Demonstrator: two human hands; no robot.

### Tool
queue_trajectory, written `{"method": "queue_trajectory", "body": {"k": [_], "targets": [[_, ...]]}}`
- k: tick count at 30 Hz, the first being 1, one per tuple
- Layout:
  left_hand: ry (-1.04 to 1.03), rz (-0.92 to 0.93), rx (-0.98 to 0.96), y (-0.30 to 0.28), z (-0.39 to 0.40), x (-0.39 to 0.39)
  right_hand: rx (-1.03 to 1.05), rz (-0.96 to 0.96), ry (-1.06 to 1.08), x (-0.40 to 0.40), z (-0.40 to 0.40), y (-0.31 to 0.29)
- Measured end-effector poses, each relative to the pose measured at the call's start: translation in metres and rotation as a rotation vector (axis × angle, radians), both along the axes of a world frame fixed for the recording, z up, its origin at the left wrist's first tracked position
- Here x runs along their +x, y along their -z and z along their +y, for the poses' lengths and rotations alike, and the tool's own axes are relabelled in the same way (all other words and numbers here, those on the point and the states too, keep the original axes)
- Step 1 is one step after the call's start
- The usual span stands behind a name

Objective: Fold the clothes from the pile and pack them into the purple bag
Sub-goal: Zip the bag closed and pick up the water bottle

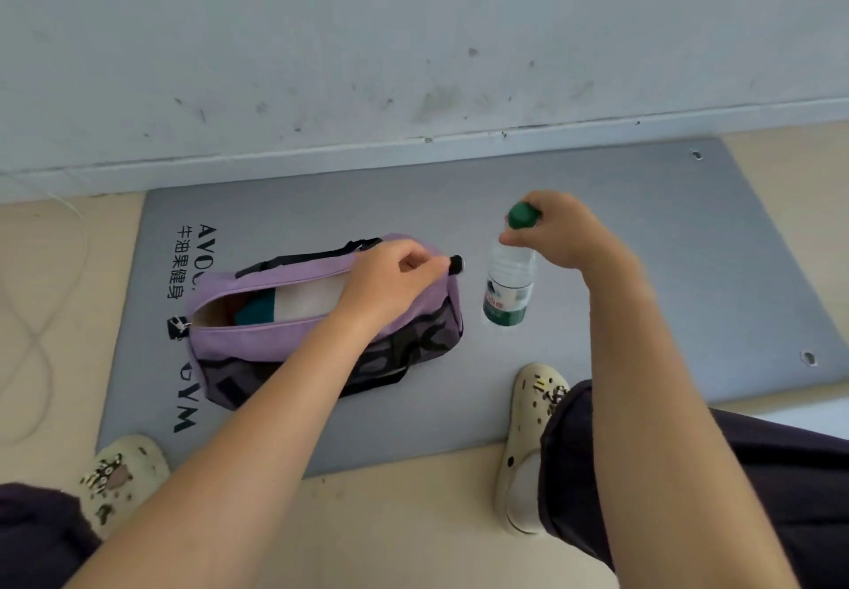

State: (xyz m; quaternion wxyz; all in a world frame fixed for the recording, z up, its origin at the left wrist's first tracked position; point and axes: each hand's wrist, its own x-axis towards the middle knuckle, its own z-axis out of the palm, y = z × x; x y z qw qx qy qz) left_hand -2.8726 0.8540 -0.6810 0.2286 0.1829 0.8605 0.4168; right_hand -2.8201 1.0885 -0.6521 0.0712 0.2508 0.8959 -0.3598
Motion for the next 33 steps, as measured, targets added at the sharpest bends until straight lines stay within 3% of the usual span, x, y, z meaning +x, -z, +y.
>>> {"method": "queue_trajectory", "body": {"k": [2, 6, 9, 11, 13, 15, 17, 20, 24, 28, 30, 33], "targets": [[0.07, -0.147, 0.099, -0.02, 0.002, 0.018, -0.058, 0.041, -0.06, 0.013, -0.016, -0.039], [0.229, -0.502, 0.325, -0.043, -0.015, 0.058, -0.478, 0.339, -0.001, 0.03, -0.064, -0.084], [0.088, -0.655, 0.538, -0.05, -0.039, 0.073, -0.695, 0.509, 0.155, 0.026, -0.105, -0.089], [-0.062, -0.564, 0.524, -0.052, -0.058, 0.073, -0.746, 0.424, 0.197, 0.024, -0.129, -0.078], [-0.155, -0.488, 0.511, -0.047, -0.081, 0.071, -0.818, 0.228, 0.034, 0.027, -0.152, -0.054], [-0.165, -0.438, 0.501, -0.041, -0.104, 0.065, -0.92, 0.078, -0.192, 0.035, -0.177, -0.027], [-0.117, -0.418, 0.421, -0.033, -0.121, 0.06, -1.006, 0.027, -0.181, 0.039, -0.196, -0.008], [-0.045, -0.446, 0.217, -0.021, -0.142, 0.048, -0.975, 0.045, -0.018, 0.041, -0.198, 0.015], [-0.239, -0.242, 0.116, 0.001, -0.166, 0.015, -0.742, 0.019, 0.024, 0.039, -0.175, 0.038], [-0.039, -0.459, 0.044, 0.037, -0.15, 0.012, -0.601, -0.02, -0.005, 0.027, -0.19, 0.062], [-0.075, -0.521, 0.124, 0.054, -0.142, 0.021, -0.575, -0.02, 0.024, 0.025, -0.199, 0.077], [-0.291, -0.571, 0.304, 0.07, -0.144, 0.026, -0.705, -0.036, 0.123, 0.021, -0.202, 0.089]]}}
